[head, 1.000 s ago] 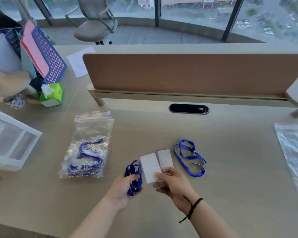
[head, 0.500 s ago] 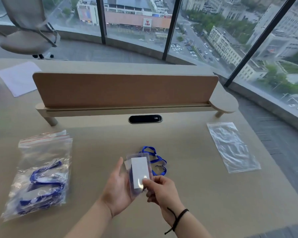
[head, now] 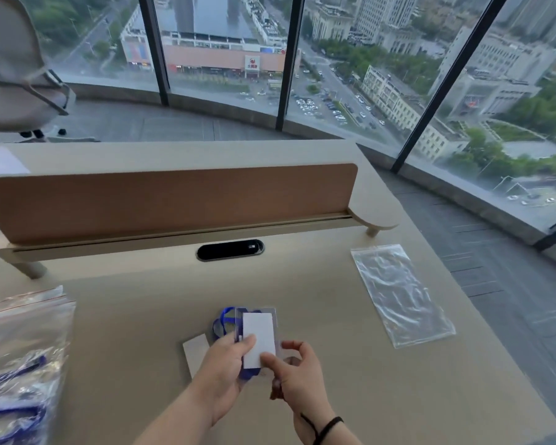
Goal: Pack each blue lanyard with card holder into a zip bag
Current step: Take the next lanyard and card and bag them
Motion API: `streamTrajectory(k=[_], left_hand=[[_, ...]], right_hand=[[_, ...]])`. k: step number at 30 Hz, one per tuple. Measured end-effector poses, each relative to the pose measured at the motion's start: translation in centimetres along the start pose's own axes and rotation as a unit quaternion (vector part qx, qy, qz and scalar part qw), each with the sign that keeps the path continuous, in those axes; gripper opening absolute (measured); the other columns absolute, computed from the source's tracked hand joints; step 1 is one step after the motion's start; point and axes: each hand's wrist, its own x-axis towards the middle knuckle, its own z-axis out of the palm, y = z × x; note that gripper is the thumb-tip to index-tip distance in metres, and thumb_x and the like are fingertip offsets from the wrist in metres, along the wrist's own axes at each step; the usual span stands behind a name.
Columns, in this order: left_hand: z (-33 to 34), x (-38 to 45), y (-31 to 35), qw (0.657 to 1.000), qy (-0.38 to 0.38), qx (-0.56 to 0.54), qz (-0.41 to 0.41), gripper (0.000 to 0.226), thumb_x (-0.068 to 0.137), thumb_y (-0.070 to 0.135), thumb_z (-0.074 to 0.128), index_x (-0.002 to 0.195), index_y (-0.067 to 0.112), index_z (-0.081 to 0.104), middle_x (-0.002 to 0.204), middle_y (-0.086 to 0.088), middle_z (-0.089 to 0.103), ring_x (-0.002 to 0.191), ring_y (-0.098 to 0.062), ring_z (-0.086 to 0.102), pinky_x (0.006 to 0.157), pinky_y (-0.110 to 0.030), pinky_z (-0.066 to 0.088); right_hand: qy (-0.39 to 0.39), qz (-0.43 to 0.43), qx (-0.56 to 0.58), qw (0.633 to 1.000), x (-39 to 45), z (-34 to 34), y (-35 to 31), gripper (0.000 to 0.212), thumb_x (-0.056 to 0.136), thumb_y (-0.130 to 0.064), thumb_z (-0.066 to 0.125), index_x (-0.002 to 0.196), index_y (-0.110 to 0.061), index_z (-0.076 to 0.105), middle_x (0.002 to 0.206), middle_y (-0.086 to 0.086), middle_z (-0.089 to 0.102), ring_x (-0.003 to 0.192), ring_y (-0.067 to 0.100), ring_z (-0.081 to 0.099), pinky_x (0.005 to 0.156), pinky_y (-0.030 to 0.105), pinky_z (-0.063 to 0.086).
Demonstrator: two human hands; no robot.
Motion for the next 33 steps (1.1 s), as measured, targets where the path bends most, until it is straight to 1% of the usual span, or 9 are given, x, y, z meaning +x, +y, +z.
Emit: streamTrajectory(k=[3,7,14,17,20,22,25,28,33], left_hand=[[3.7,2.2,0.0,1.0,0.027,-0.01,-0.008,0.022,0.102,0.008,0.047,0.119,0.004,0.061,0.102,-0.02,0.075,0.083,-0.03,0.073,0.065,-0.037,0.057],[9.4,5.4,-0.4,0.998,0.043,-0.033,-0.014,0.022,0.102,0.008,0.048,0.12,0.001,0.059,0.105,-0.024,0.073,0.085,-0.031,0.073,0.067,-0.037,0.059],[18.7,12.5,-2.1,0.998,0.056,-0.032,-0.017,0.026,0.099,0.002,0.048,0.122,0.005,0.061,0.097,-0.017,0.076,0.074,-0.023,0.073,0.061,-0.03,0.059],[21.0,15.7,-2.8,0.997,0.071,-0.019,-0.032,0.029,0.098,0.001,0.048,0.125,0.004,0.06,0.104,-0.019,0.073,0.074,-0.023,0.072,0.057,-0.028,0.057],[22.4,18.6,-3.5,0.995,0.09,0.007,-0.043,0.03,0.097,0.003,0.052,0.126,0.008,0.061,0.109,-0.02,0.071,0.079,-0.025,0.066,0.059,-0.029,0.05],[23.1,20.3,-3.8,0.993,0.111,0.023,-0.041,0.028,0.097,0.004,0.053,0.121,0.012,0.063,0.095,-0.013,0.073,0.074,-0.024,0.06,0.062,-0.03,0.041],[23.9,22.9,-4.2,0.987,0.14,0.063,-0.054,0.025,0.097,0.005,0.053,0.114,0.019,0.064,0.079,-0.005,0.071,0.062,-0.02,0.053,0.057,-0.028,0.028],[24.5,25.0,-4.7,0.98,0.153,0.105,-0.07,0.024,0.098,0.008,0.052,0.111,0.025,0.063,0.085,-0.006,0.065,0.051,-0.018,0.05,0.046,-0.023,0.025],[26.1,27.4,-5.2,0.984,0.139,0.079,-0.077,0.021,0.097,0.007,0.053,0.109,0.021,0.064,0.089,-0.006,0.068,0.07,-0.022,0.053,0.059,-0.029,0.031]], right_hand=[[-0.013,-0.013,-0.016,1.0,2.9,-3.2,-1.6,0.034,0.078,-0.01,0.079,0.103,-0.01,0.056,0.064,0.01,0.058,0.038,0.016,0.045,0.041,0.027,0.042],[-0.03,-0.017,-0.022,0.999,6.9,-8.4,-3.8,0.032,0.078,-0.009,0.079,0.101,-0.01,0.057,0.062,0.008,0.056,0.037,0.014,0.045,0.041,0.027,0.042],[-0.044,0.004,-0.011,0.999,14.1,-16.3,-6.2,0.03,0.079,-0.012,0.079,0.101,-0.012,0.059,0.068,0.008,0.057,0.041,0.011,0.047,0.045,0.028,0.044],[-0.049,0.028,-0.007,0.998,17.2,-19.2,-7.0,0.033,0.077,-0.015,0.08,0.103,-0.015,0.059,0.067,0.006,0.055,0.041,0.011,0.046,0.047,0.028,0.045],[-0.061,0.04,-0.017,0.997,20.4,-21.9,-7.9,0.027,0.083,-0.025,0.077,0.102,-0.014,0.061,0.067,0.006,0.055,0.041,0.013,0.043,0.046,0.028,0.043],[-0.057,0.038,-0.035,0.997,23.0,-23.5,-8.9,0.027,0.088,-0.035,0.071,0.102,-0.014,0.062,0.072,0.007,0.059,0.045,0.015,0.046,0.048,0.029,0.044],[-0.013,0.012,-0.1,0.995,29.1,-25.7,-9.9,0.032,0.089,-0.039,0.068,0.111,-0.018,0.06,0.084,0.01,0.066,0.052,0.017,0.052,0.05,0.029,0.045],[0.017,-0.039,-0.224,0.974,34.9,-27.1,-10.5,0.04,0.089,-0.03,0.065,0.126,-0.025,0.053,0.099,0.009,0.068,0.071,0.02,0.06,0.057,0.027,0.046],[0.03,-0.081,-0.362,0.928,40.1,-28.0,-12.3,0.054,0.087,-0.008,0.048,0.138,-0.026,0.045,0.092,0.001,0.06,0.087,0.025,0.057,0.073,0.028,0.043]])
